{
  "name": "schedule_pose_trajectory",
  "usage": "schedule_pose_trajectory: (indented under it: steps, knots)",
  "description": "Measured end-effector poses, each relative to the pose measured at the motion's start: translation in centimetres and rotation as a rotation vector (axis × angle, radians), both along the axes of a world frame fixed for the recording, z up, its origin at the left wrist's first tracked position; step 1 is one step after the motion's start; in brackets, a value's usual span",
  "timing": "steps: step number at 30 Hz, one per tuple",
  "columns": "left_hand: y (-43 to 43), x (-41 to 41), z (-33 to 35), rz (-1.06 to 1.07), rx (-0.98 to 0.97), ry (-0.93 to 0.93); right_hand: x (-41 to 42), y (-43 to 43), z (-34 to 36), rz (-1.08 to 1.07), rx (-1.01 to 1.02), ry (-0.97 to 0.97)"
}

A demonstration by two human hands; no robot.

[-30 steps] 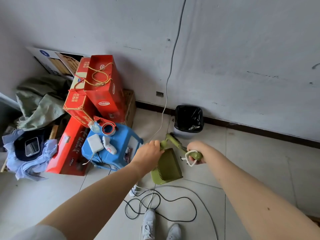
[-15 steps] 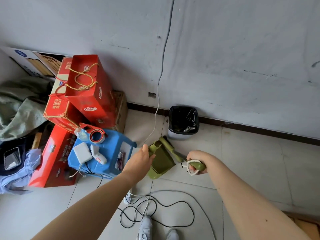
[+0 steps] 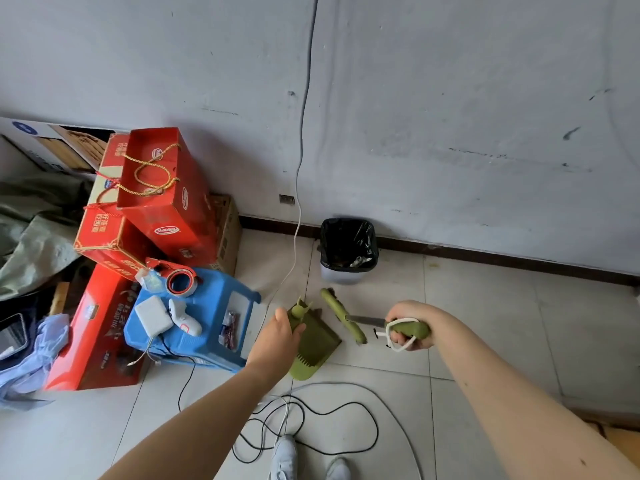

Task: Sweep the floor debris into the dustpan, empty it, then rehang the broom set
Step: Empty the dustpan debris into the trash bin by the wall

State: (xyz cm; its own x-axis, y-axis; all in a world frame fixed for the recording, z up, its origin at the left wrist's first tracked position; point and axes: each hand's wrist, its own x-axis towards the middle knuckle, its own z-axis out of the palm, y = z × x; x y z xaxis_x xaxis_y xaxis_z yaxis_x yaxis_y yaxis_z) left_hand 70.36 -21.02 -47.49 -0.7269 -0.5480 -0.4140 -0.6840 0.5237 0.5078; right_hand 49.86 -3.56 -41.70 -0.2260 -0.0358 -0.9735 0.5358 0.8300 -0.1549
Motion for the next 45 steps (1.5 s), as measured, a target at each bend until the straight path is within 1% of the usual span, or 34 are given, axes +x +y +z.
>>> schedule_pose_trajectory:
  steps: [5,11,15,17,19,22,28,31,33,36,41,45]
  knots:
    - [0.8,0.4,-0.5,0.053,0.022,-0.017,0.6,0.7,-2.6,0.02,0.025,0.062]
    - [1.5,1.1,-1.0,0.044,0.039,-0.027,4.1,0.3,-6.1,0.136,0.059,0.081]
    - [2.3,1.2,-0.6,0.046,0.032,-0.066,4.5,0.6,-5.0,0.278,0.062,0.083]
    - [2.6,1.0,-0.4,0.054,0.036,-0.072,4.2,0.8,-3.8,0.369,0.062,0.042]
    - [3.1,0.9,-0.2,0.056,0.058,-0.067,3.9,0.9,-2.4,0.397,0.065,-0.004]
    - [3.4,0.7,0.1,0.039,0.048,-0.064,3.1,1.5,0.0,0.368,0.042,-0.04]
    - [3.7,0.9,0.6,0.083,0.061,-0.059,1.3,5.4,3.9,0.284,0.025,-0.06]
    - [3.8,1.8,1.5,0.064,0.017,-0.065,0.8,7.5,5.4,0.285,0.028,-0.053]
    - [4.0,2.2,2.7,0.061,-0.013,-0.026,0.7,8.6,6.5,0.259,0.023,-0.042]
    - [3.9,2.1,5.4,0.038,-0.059,0.062,0.7,10.0,8.4,0.209,-0.006,-0.032]
    - [2.3,1.4,12.0,0.027,-0.173,0.129,1.3,13.5,12.2,0.134,-0.043,0.01]
    - [1.0,1.2,17.2,0.05,-0.289,0.22,0.9,17.2,15.6,0.07,-0.04,0.097]
